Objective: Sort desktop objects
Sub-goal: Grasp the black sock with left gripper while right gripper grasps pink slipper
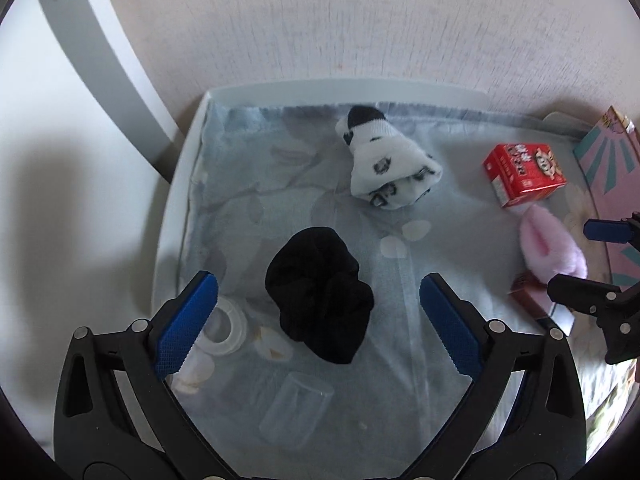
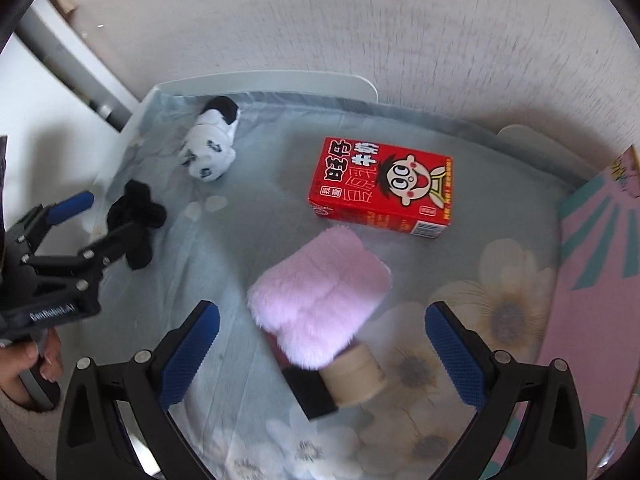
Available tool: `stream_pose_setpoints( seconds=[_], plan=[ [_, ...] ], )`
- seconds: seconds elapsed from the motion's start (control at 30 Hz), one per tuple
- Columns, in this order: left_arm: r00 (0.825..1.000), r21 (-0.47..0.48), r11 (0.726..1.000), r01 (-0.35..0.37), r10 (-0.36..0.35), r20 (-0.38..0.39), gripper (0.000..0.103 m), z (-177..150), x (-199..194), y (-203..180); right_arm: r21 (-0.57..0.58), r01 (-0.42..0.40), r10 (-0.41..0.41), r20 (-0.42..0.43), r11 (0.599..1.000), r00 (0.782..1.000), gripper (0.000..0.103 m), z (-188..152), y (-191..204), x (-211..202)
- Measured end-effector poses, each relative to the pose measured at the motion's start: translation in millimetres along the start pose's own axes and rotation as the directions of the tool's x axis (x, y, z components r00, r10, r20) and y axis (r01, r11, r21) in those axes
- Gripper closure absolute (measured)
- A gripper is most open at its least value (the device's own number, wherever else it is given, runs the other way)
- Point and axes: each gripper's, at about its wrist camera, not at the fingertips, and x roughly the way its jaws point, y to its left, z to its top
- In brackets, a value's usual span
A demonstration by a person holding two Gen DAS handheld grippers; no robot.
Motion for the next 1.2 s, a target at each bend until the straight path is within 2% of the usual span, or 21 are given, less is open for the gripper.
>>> stream_pose_setpoints(
  seconds=[0.1, 0.27, 0.3, 0.4, 0.53, 0.6, 0.77, 0.9, 1.03, 1.2],
  plan=[
    [1.000, 0.016, 1.000, 0.013, -0.012, -0.014, 0.006, 0, 12, -1, 0.031, 0.021, -0.021, -0.010, 0.999, 1.000, 0.003, 0, -4, 8],
    [0.999, 0.041, 0.998, 0.037, -0.036, -0.027, 0.017, 0, 22, -4, 0.073, 0.029, -0.027, -0.027, 0.997, 0.999, 0.018, -2, -10, 14],
    [0.999, 0.044, 0.998, 0.036, -0.034, -0.036, 0.019, 0, 24, -4, 0.084, 0.025, -0.023, -0.028, 0.996, 0.999, 0.019, -2, -12, 14],
    [0.998, 0.049, 0.998, 0.041, -0.038, -0.054, 0.032, -1, 28, -5, 0.104, 0.021, -0.018, -0.025, 0.994, 1.000, 0.025, -3, -13, 14],
    [0.996, 0.048, 0.997, 0.055, -0.052, -0.068, 0.049, -3, 32, -4, 0.119, -0.001, 0.003, -0.019, 0.993, 1.000, 0.041, -2, -12, 13],
    [0.997, 0.057, 0.997, 0.047, -0.043, -0.062, 0.052, -3, 32, -5, 0.131, -0.006, 0.007, -0.012, 0.991, 1.000, 0.043, -3, -13, 11],
    [0.997, 0.076, 0.996, 0.046, -0.041, -0.064, 0.069, 0, 32, -6, 0.174, -0.026, 0.026, 0.006, 0.984, 1.000, 0.052, -5, -21, 6],
    [0.997, 0.084, 0.995, 0.043, -0.039, -0.060, 0.075, 3, 32, -8, 0.187, -0.031, 0.027, 0.021, 0.982, 0.999, 0.055, -5, -24, 1],
    [0.998, 0.095, 0.995, 0.042, -0.038, -0.044, 0.079, 4, 28, -10, 0.208, -0.047, 0.039, 0.043, 0.977, 0.998, 0.067, -8, -28, -5],
    [0.999, 0.114, 0.993, 0.028, -0.026, -0.022, 0.080, 7, 17, -15, 0.230, -0.066, 0.054, 0.055, 0.971, 0.997, 0.069, -9, -34, -12]
  ],
)
